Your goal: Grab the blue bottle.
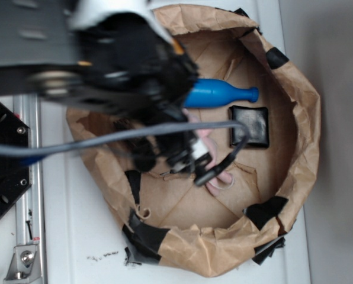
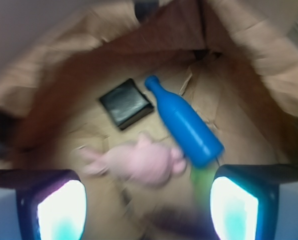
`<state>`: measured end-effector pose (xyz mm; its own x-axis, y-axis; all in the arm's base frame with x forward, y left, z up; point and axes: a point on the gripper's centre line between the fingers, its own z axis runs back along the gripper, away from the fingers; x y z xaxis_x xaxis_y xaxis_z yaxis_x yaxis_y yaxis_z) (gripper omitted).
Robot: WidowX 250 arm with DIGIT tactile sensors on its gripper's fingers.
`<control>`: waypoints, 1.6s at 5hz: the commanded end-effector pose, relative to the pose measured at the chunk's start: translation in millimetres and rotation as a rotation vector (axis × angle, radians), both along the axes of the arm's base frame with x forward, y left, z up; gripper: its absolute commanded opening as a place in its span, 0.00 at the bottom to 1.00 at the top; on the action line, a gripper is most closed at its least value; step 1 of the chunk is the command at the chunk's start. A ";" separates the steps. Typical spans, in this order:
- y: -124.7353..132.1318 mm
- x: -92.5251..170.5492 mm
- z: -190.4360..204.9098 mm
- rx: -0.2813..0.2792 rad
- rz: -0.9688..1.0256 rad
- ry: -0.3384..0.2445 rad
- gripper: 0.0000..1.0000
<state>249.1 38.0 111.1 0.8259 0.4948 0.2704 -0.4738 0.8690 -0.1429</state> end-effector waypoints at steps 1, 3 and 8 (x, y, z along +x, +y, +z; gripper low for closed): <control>44.6 19.3 -43.6 0.013 0.051 0.044 1.00; 53.3 50.5 -46.9 0.113 -0.019 0.150 0.96; 51.9 12.8 55.6 0.037 -0.078 0.085 1.00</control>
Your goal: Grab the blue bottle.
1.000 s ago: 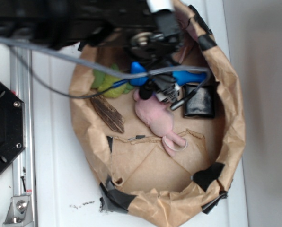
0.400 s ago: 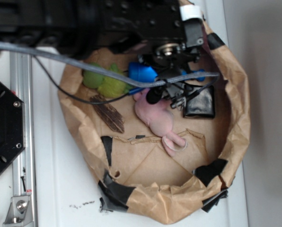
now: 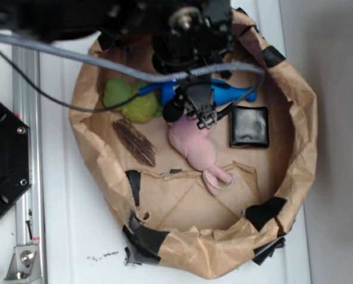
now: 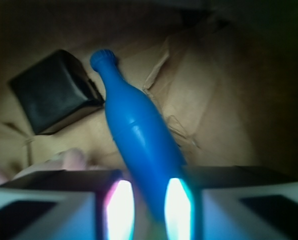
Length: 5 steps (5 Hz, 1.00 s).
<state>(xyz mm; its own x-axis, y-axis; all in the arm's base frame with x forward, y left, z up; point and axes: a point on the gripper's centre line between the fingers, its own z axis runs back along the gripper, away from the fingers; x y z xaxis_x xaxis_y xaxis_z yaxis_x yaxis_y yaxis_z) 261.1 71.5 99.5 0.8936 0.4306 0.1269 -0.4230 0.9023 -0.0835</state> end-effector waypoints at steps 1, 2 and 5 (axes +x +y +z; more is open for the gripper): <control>21.3 -2.6 87.6 0.101 -0.026 -0.070 1.00; 14.9 6.7 66.9 0.039 -0.056 -0.084 1.00; 20.1 20.2 -39.3 0.073 0.021 0.047 1.00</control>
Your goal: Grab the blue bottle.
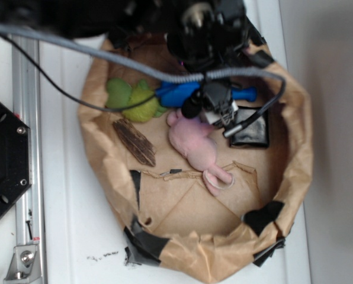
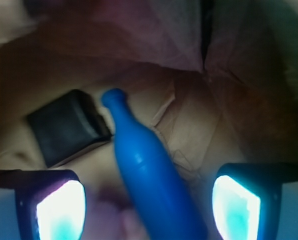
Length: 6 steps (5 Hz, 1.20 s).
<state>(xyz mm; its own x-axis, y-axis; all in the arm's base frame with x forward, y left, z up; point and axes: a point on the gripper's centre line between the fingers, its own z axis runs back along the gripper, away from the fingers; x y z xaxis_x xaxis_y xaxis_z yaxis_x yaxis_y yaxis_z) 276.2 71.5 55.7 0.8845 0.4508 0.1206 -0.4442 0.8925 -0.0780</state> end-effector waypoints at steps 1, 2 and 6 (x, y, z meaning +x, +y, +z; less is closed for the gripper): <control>42.4 9.7 3.7 0.189 -0.145 0.164 1.00; 46.2 11.9 0.7 0.137 -0.185 0.136 1.00; -1.0 -13.9 113.7 0.135 -0.220 0.000 0.00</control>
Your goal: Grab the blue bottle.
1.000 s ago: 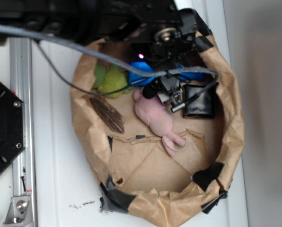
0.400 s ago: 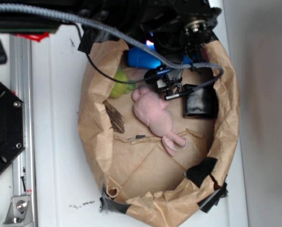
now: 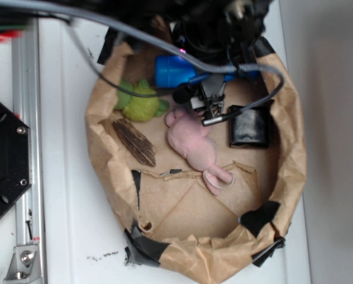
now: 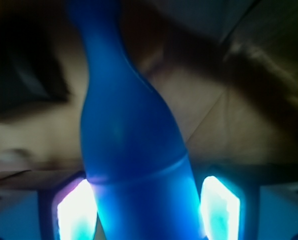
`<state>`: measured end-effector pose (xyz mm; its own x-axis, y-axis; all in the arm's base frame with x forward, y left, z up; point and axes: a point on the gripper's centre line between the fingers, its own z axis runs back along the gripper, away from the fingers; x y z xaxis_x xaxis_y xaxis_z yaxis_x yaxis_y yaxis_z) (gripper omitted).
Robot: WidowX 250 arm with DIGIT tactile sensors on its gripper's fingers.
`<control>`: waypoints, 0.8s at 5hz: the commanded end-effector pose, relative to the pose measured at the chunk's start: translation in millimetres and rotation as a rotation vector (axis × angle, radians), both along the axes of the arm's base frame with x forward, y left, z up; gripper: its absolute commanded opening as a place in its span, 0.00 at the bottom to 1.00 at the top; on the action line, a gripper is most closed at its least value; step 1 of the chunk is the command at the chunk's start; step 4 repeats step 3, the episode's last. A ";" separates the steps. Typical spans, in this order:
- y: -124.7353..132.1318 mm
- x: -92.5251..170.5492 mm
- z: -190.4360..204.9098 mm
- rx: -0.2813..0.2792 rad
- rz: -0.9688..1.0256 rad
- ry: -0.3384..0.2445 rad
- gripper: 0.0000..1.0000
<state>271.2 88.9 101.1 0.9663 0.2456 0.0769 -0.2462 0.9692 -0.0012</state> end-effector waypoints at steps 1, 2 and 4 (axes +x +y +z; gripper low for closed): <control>-44.0 -12.2 110.0 0.044 -0.094 -0.072 0.00; -60.0 -22.4 99.3 -0.019 0.118 -0.064 0.00; -59.4 -26.2 85.3 0.011 0.192 -0.072 0.00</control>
